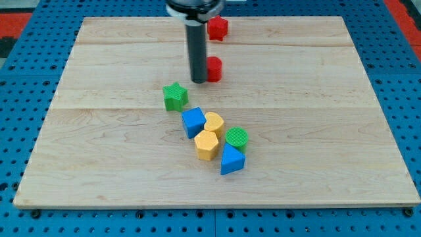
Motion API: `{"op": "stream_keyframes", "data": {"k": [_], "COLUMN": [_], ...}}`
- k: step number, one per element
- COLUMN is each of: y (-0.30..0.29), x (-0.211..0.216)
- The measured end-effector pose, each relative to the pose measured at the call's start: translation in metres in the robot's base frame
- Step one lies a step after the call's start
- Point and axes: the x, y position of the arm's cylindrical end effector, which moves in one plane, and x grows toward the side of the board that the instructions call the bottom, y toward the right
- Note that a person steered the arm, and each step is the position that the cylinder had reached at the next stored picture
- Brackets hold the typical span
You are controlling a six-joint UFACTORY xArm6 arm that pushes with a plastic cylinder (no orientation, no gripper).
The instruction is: Move the red circle to the red star
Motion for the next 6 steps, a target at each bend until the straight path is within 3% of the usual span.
{"op": "stream_keyframes", "data": {"k": [1, 2, 4, 6], "y": [0.042, 0.048, 0.070, 0.133], "x": [-0.012, -0.061, -0.109, -0.131]}}
